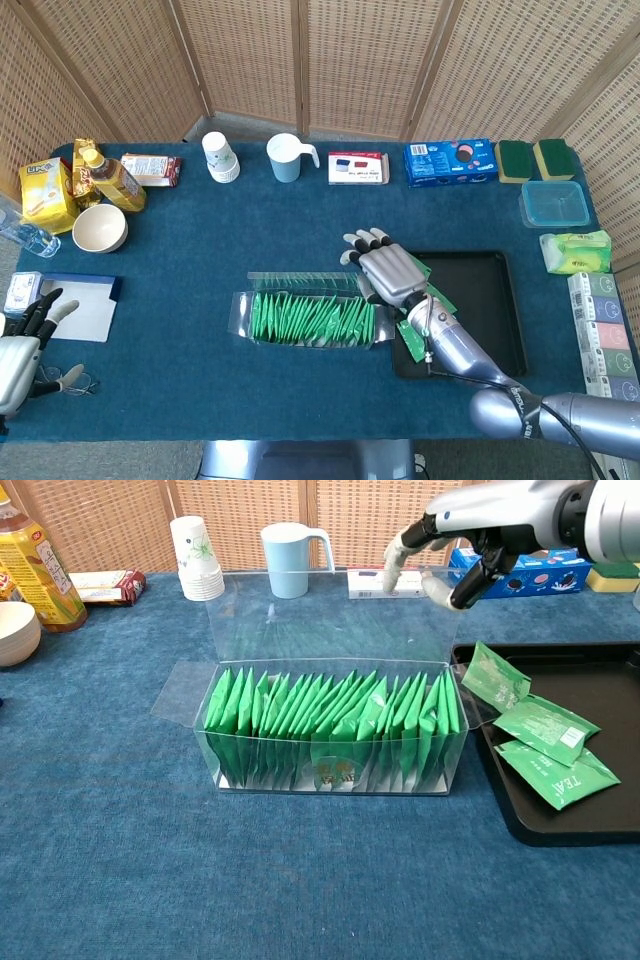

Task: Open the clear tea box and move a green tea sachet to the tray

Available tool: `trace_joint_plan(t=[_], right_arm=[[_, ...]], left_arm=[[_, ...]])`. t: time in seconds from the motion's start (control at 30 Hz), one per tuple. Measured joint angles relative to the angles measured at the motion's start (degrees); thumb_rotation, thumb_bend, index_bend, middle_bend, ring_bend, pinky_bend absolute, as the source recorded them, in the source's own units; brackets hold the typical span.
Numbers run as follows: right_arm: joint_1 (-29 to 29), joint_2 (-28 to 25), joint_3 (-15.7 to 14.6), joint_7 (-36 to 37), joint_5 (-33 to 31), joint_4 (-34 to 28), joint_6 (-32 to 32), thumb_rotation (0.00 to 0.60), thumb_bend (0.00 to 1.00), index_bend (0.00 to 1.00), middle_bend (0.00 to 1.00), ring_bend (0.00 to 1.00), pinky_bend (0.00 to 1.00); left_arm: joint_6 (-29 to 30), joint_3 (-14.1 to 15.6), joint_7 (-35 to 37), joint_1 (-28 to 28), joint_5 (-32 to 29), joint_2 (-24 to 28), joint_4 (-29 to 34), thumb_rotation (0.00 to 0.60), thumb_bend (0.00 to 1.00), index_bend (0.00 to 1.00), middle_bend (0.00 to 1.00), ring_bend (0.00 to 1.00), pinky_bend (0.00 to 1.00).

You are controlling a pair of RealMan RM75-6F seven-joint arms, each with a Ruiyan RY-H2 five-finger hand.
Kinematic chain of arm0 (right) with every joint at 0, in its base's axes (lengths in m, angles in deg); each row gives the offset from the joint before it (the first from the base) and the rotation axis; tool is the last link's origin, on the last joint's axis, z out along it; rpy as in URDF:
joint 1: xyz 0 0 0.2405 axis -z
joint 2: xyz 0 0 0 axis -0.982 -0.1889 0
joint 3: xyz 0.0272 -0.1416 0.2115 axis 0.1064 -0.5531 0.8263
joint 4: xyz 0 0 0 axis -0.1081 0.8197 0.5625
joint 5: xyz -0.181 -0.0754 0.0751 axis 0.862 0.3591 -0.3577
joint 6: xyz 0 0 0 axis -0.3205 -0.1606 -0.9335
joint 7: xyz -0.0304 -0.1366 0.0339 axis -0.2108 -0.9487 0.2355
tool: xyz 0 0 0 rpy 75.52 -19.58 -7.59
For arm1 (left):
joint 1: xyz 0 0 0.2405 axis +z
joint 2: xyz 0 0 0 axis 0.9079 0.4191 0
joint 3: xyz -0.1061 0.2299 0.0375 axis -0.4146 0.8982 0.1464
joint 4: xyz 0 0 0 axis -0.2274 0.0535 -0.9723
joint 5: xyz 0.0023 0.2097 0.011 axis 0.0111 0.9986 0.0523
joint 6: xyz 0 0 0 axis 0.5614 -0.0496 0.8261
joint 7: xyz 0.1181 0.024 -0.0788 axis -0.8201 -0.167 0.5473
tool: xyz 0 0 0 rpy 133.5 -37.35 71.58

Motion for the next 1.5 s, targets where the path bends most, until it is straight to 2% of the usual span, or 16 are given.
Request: trace_joint_plan(t=[0.33,0.57,0.73,0.83,0.97,1.2,1.5], right_arm=[[-5.0,-5.4,-0.3,4.8,-12.0,-1.0,8.5,0.6,0.75,0.41,0.11,0.11,0.02],[-11.0,-9.6,-2.1,9.6,-20.7,0.1,17.1,0.6,0.75,0.44,0.11,0.11,0.02],[-14.4,-11.2,-3.9,12.7,-23.3,1.7,21.7,0.6,0.75,0.42,0.11,0.11,0.01],[-16.5,-11.5,-5.7,14.2,-23.8,3.1,23.0,0.6,0.75,0.36,0.11,0.1,0.01],[-18.0,-10.8,-7.5,15.2,-23.4,4.6,22.2,0.6,0.75,0.21,0.09,0.1,0.01],[-17.1,-8.0,-8.0,16.7,-19.0,6.1,15.6,0.6,0.74,0.01,0.04,0.07,0.01],[-12.2,-1.6,-8.6,17.6,-6.3,9.3,4.0,0.6,0.64,0.0,0.0,0.03,0.01]], left_arm=[[0.1,0.1,0.6,0.0,0.3,-0.1,-0.4,0.592,0.18,0.14,0.04,0.07,0.22],[0.2,0.2,0.9,0.0,0.4,-0.1,-0.6,0.591,0.18,0.13,0.03,0.07,0.22],[0.2,0.3,1.0,0.0,0.3,-0.1,-0.7,0.588,0.18,0.13,0.03,0.07,0.22],[0.2,0.3,1.2,0.1,0.3,-0.1,-0.8,0.585,0.18,0.13,0.03,0.07,0.22],[0.2,0.5,1.3,0.2,0.2,-0.1,-0.9,0.584,0.18,0.13,0.03,0.07,0.22],[0.4,0.6,1.6,0.4,0.2,0.0,-1.1,0.584,0.18,0.13,0.03,0.07,0.22],[0.6,0.8,1.8,0.5,0.5,-0.1,-1.2,0.582,0.18,0.13,0.03,0.07,0.22]])
